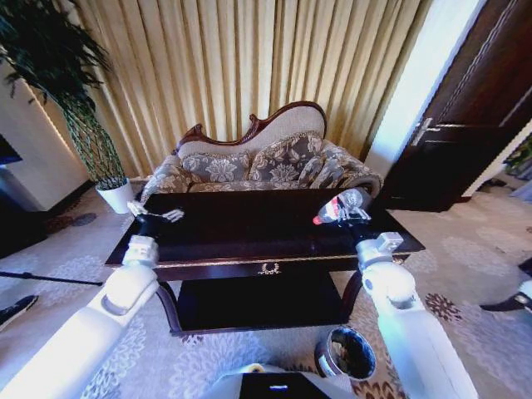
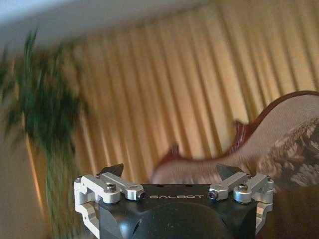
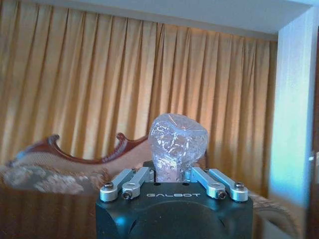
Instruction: Move to the front of the table and place the trash on the table into the trash bin.
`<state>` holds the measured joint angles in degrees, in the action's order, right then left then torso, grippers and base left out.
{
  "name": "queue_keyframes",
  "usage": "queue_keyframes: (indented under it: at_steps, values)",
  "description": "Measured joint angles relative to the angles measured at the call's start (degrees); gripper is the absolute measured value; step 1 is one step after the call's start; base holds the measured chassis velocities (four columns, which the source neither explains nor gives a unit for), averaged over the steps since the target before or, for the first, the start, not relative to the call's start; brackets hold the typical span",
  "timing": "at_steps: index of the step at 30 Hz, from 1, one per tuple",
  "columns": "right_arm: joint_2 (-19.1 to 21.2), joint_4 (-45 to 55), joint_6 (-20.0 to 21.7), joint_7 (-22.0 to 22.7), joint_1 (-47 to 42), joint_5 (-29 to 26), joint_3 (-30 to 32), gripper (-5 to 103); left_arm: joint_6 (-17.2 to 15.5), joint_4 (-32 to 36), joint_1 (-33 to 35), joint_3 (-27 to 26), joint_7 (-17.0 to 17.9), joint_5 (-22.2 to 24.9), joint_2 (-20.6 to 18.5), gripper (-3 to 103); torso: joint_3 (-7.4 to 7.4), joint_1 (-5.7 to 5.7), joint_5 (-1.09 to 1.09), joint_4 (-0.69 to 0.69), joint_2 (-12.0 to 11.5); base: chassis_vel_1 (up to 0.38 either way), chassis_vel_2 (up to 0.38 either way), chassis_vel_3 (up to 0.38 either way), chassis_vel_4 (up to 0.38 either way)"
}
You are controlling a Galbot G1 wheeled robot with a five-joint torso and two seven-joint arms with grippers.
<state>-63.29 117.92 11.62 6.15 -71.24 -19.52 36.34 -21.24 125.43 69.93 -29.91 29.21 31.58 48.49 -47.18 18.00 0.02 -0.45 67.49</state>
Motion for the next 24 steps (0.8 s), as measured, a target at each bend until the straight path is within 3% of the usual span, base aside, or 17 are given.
queue_keyframes:
  at_steps: [3,7,17,24]
  values:
    - [1.84,1.01,-0.22,-0.08,-1.79,0.81,1.14,22,-1.09,0.67,4.06,-6.23,-2.31,5.13,2.62,100,0.0,-0.01,-0.02,0.03,0.0,0.0,0.0,0.0,0.0]
    - [3.04,2.93,0.78,-0.12,-3.54,0.52,2.0,22,-0.61,1.58,6.49,-9.64,-5.25,6.79,3.58,100,0.0,0.0,-0.02,0.03,0.0,0.0,0.0,0.0,0.0]
    - [2.89,6.16,2.0,0.16,-5.46,-0.75,2.19,22,-0.25,3.32,6.91,-10.24,-6.54,6.18,3.8,100,0.0,0.01,-0.02,0.02,0.0,0.012,-0.012,-0.011,0.009]
    - [1.68,7.18,1.93,0.23,-6.63,-0.75,2.15,22,0.65,3.01,6.73,-10.01,-7.94,4.86,2.78,100,0.0,0.01,-0.01,0.01,-0.01,0.141,-0.139,-0.137,0.144]
